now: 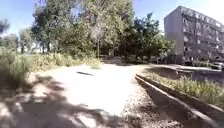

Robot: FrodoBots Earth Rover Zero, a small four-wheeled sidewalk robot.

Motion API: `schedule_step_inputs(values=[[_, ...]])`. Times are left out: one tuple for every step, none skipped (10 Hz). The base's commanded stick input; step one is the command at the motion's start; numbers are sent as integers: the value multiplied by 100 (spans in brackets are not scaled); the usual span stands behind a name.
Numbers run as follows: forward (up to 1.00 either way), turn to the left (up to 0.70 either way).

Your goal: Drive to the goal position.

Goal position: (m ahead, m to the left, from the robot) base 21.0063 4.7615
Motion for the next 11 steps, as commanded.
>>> schedule_step_inputs(values=[[85,0],[85,0],[85,0],[85,0],[85,0],[85,0],[85,0],[85,0],[85,0],[85,0],[85,0]])
